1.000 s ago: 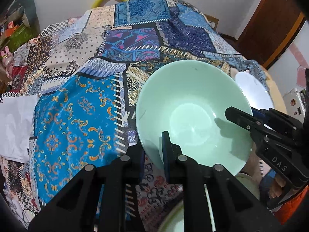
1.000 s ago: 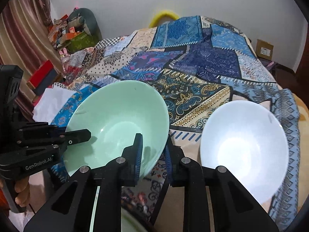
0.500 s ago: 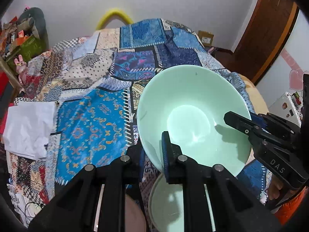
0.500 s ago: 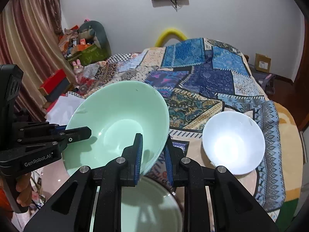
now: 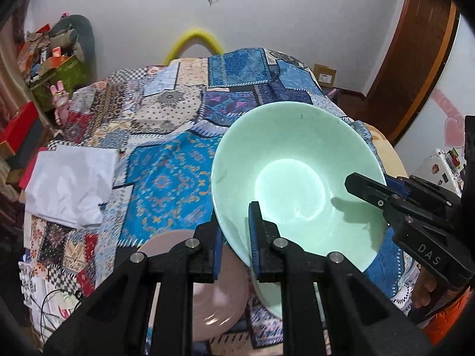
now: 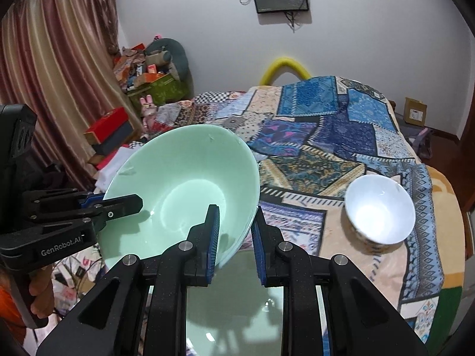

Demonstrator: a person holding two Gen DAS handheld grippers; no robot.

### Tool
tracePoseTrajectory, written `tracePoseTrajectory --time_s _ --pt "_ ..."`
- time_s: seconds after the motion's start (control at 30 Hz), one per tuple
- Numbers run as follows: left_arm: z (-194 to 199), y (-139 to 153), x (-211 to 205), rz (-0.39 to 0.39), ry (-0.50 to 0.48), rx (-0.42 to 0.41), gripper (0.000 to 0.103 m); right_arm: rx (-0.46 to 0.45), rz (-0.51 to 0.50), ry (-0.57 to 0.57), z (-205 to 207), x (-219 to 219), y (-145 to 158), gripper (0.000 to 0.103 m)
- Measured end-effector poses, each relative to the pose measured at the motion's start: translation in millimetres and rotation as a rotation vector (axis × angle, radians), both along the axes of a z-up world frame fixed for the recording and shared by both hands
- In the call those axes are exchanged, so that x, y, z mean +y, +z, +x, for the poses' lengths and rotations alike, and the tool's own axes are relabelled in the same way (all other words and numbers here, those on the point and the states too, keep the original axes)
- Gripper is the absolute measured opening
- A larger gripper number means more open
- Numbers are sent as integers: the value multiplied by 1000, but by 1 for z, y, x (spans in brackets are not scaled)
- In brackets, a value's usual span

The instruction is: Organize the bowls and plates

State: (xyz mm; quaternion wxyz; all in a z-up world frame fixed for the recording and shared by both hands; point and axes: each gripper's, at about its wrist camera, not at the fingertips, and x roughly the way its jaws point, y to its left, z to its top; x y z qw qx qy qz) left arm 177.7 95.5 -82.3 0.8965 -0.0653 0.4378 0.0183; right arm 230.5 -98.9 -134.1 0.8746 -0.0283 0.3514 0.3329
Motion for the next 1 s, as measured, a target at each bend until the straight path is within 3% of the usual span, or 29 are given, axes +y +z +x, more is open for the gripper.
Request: tracePoseTrajectory --time_s 0.47,1.0 --pt "-57 -16 40 -21 87 20 15 38 -1 75 -38 38 -17 20" --pt "-71 -78 85 -82 158 120 15 153 -63 129 -48 79 -67 20"
